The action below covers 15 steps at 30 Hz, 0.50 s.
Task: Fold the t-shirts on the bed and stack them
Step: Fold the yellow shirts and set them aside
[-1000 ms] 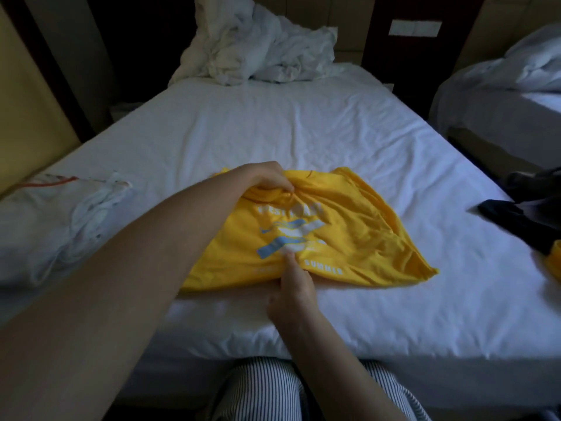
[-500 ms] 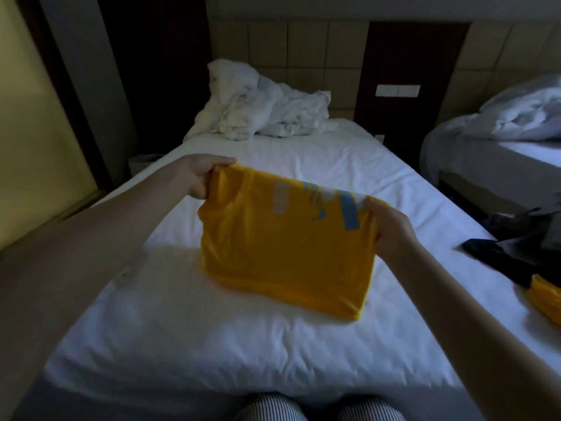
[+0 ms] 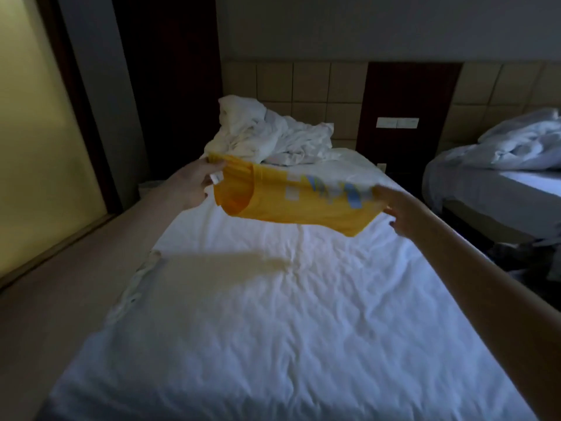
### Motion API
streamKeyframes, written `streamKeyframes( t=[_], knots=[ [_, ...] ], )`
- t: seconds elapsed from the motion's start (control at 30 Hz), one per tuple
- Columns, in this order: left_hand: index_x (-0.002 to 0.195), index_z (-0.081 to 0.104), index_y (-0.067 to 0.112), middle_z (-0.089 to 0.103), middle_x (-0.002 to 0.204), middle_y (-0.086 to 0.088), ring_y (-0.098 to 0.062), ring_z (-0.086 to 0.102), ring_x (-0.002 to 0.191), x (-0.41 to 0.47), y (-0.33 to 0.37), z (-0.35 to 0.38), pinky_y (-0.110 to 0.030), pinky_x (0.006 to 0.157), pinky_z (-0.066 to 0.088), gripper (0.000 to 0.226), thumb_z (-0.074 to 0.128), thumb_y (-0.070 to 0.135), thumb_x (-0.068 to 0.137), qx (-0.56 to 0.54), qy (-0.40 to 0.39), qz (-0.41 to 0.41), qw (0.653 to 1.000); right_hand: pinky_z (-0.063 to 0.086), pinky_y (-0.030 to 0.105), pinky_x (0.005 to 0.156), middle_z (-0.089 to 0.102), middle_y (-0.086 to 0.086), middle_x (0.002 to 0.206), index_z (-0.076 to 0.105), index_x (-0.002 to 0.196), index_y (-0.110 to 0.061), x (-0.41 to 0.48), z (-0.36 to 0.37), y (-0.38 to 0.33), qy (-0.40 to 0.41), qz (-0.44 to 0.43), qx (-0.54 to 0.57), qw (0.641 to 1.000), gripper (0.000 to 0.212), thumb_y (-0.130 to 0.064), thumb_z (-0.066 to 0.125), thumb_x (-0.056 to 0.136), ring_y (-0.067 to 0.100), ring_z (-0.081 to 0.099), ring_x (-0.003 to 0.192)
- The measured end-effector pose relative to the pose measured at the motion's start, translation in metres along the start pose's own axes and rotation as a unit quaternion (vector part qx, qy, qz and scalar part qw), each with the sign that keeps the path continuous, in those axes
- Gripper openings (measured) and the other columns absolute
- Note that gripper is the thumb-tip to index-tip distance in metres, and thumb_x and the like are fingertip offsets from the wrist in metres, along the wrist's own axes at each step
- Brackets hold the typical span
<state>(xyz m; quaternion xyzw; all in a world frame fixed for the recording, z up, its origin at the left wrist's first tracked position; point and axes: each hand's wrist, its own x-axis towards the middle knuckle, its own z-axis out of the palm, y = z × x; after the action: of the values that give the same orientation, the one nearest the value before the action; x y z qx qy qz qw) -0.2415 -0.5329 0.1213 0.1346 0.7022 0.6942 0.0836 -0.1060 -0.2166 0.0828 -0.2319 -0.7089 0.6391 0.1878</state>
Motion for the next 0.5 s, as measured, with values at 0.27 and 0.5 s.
streamKeyframes(
  t=[0.27,0.5],
  knots=[
    [0.070,0.058,0.010,0.058,0.065,-0.001,0.000,0.052,0.045,-0.101,-0.174,-0.021,-0.016,0.048,0.040,0.021,0.070,0.020,0.084,0.197,-0.041,-0.205,0.958,0.040,0.030,0.064,0.058,0.011,0.067,0.071,0.072,-0.012,-0.093,-0.009,0.164,0.010,0.128,-0.199,0.972,0.035,-0.046,0.065,0.080,0.022,0.052,0.068],
    [0.096,0.065,-0.001,0.065,0.094,-0.020,-0.027,0.064,0.083,-0.094,-0.186,-0.026,-0.030,0.072,0.048,0.032,0.072,0.027,0.082,0.147,0.092,-0.206,0.963,0.028,0.032,0.095,0.053,0.016,0.086,0.065,0.071,-0.021,-0.108,-0.008,0.165,0.061,0.110,-0.272,0.954,0.030,-0.049,0.057,0.077,0.031,0.032,0.117]
  ],
)
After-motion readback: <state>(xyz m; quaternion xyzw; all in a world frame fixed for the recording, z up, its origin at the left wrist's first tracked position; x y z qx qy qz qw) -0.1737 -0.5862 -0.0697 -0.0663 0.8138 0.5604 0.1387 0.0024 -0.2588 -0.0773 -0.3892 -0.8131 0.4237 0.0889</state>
